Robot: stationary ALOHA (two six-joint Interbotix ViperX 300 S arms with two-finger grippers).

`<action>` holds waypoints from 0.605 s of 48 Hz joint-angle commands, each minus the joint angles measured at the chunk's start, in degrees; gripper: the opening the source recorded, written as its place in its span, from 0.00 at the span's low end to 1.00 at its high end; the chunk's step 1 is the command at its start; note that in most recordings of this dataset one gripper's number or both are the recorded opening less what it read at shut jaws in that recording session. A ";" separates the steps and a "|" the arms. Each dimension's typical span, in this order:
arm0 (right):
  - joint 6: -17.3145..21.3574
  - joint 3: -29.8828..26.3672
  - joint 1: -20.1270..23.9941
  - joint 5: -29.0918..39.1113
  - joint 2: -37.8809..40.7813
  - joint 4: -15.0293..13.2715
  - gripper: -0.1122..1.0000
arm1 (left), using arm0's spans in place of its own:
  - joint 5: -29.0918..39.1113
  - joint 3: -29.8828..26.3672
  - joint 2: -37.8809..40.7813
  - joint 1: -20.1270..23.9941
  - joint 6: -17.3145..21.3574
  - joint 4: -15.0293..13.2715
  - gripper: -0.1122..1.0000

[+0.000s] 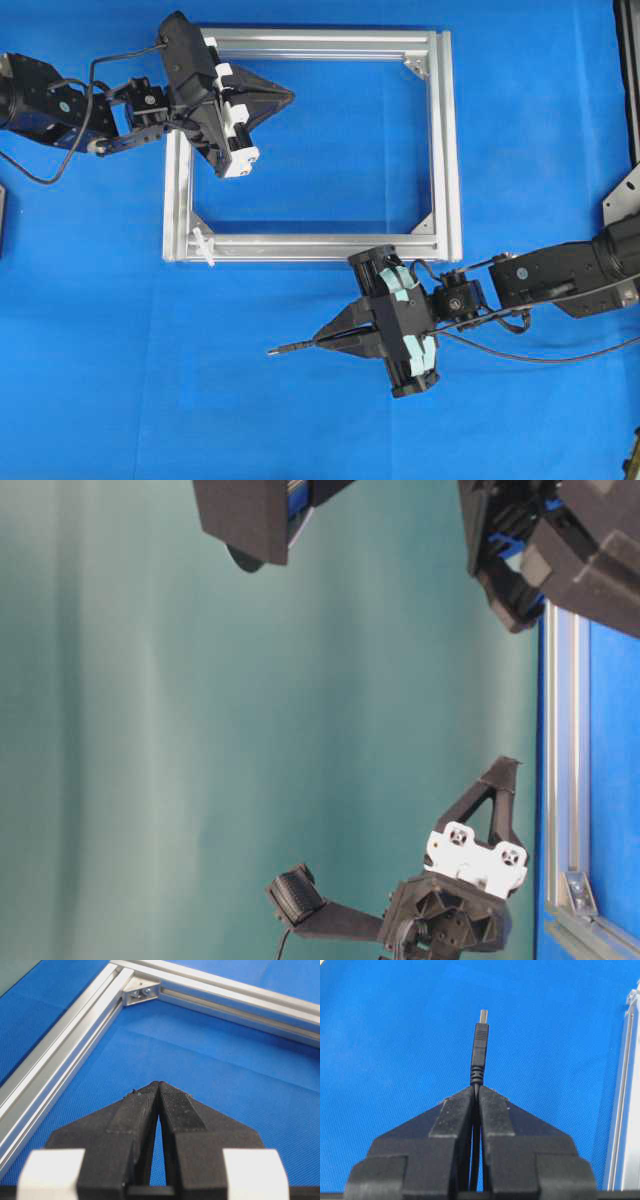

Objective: Insert the wire through the string loop located on the left side.
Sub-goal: 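Close the right gripper on the cable just behind the USB plug, then lift the cable and carry it left toward the white zip-tie loop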

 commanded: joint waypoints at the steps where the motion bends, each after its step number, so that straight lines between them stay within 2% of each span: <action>1: -0.09 0.09 -1.14 -0.62 -1.93 0.00 0.10 | -0.35 -0.44 -1.76 0.09 -0.09 0.26 0.10; 15: -0.09 2.72 -7.29 -3.69 -3.34 0.09 0.10 | -0.35 -0.35 -1.76 -0.18 -0.09 0.26 0.10; 29: -0.09 3.52 -12.83 -3.34 -3.34 0.18 0.10 | -0.35 -0.35 -1.76 -0.26 -0.09 0.26 0.10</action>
